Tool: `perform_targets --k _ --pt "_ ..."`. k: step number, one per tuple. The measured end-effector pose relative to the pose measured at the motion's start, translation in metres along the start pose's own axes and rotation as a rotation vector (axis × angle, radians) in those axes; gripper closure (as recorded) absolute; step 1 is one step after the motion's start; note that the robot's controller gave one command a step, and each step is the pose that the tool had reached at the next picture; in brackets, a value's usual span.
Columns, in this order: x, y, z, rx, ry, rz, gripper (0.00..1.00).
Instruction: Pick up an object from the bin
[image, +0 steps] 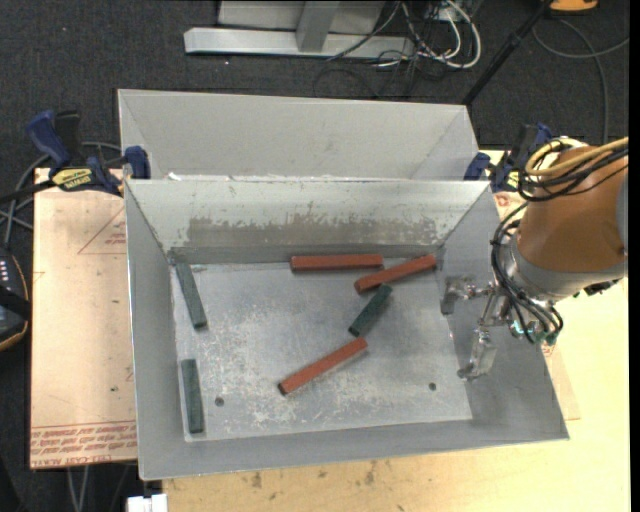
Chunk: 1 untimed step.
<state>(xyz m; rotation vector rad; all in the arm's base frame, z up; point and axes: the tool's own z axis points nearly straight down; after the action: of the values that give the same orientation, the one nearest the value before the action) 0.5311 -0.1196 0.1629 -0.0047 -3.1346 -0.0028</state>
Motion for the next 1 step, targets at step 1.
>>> perform_targets --k 1 --pt "-0.0644 0.0689 0.0175 -0.002 -0.014 -0.040 0.00"
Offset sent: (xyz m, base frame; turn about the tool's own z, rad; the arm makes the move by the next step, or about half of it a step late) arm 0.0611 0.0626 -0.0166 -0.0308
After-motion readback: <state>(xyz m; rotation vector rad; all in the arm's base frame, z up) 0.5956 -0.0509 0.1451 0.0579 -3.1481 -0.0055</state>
